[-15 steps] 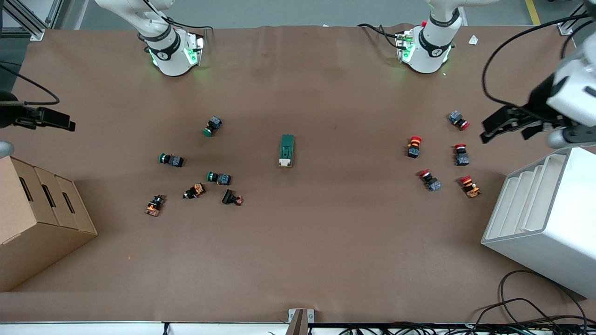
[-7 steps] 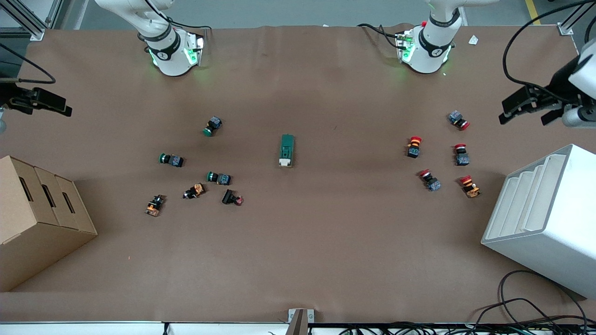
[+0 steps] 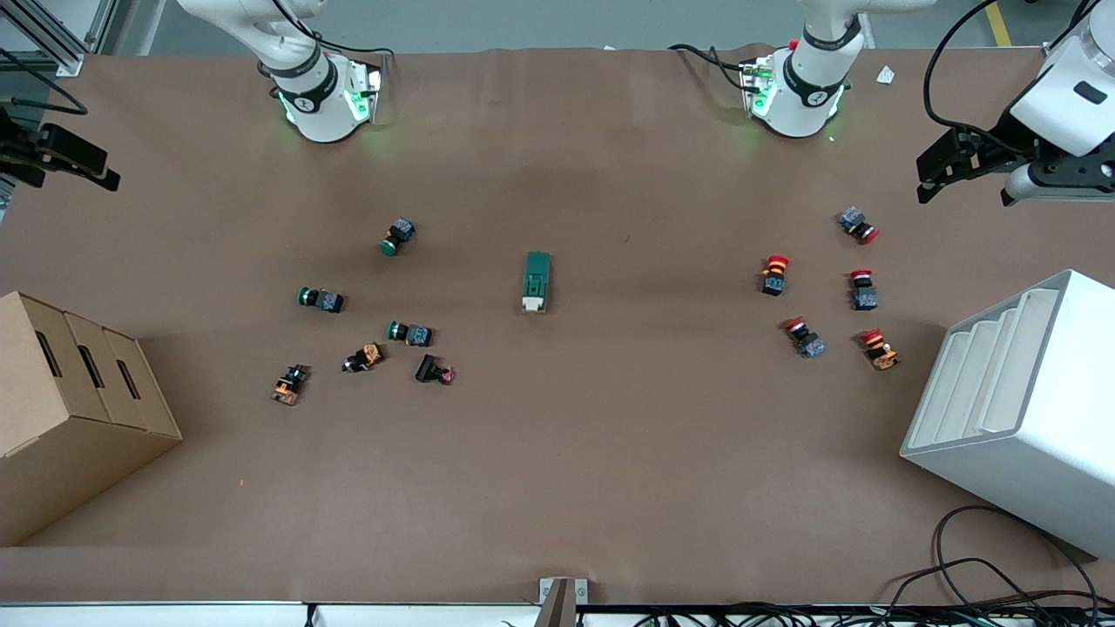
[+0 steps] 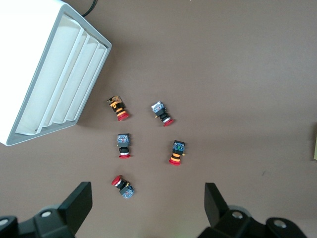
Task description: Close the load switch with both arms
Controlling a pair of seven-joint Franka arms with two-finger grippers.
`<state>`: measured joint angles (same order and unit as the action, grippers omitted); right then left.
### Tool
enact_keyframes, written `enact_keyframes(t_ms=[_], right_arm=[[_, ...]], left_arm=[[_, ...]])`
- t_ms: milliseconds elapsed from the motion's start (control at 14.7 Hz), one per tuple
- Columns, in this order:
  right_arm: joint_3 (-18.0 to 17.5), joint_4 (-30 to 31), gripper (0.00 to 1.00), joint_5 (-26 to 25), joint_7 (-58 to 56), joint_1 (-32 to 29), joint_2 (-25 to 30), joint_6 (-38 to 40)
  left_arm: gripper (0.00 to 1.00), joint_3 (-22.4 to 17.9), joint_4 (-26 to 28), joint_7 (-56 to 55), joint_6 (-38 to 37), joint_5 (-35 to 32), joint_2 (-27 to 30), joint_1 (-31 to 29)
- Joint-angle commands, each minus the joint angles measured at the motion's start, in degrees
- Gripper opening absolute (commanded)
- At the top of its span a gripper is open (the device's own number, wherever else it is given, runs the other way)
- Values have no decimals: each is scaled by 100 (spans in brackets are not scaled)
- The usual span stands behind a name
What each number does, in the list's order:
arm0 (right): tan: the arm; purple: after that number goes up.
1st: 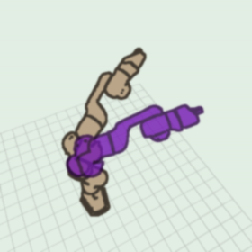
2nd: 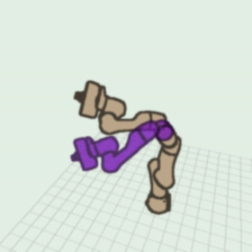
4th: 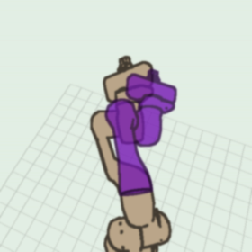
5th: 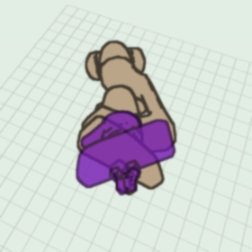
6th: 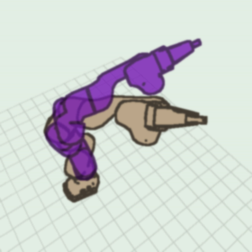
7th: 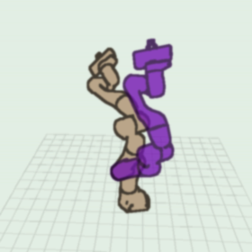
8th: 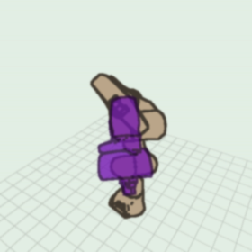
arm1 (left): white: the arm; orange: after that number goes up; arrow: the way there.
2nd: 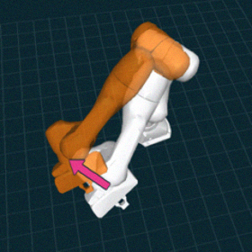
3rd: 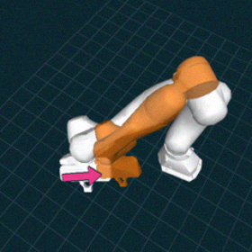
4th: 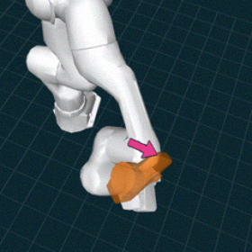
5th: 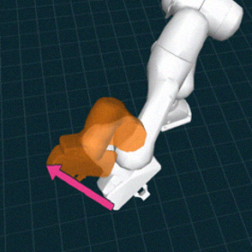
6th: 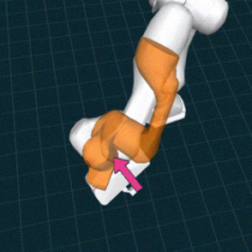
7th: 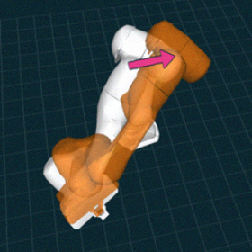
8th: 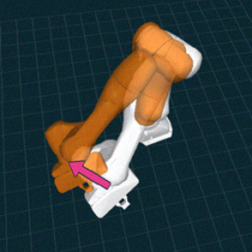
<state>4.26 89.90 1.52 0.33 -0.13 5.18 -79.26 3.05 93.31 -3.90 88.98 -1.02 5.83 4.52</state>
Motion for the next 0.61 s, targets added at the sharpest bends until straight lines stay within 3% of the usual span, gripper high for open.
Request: enact_keyframes(t_ms=[0,204,543], right_arm=[[13,229,100,-11,-16,39,228,-116],[-4,186,100,-230,-25,57,246,-108],[-13,185,100,-170,-16,57,255,-64]], left_arm=[[100,-42,82,108,23,-56,50,-12],[100,-42,-75,117,23,40,-64,-30],[100,-42,-111,100,23,119,-99,-21]])
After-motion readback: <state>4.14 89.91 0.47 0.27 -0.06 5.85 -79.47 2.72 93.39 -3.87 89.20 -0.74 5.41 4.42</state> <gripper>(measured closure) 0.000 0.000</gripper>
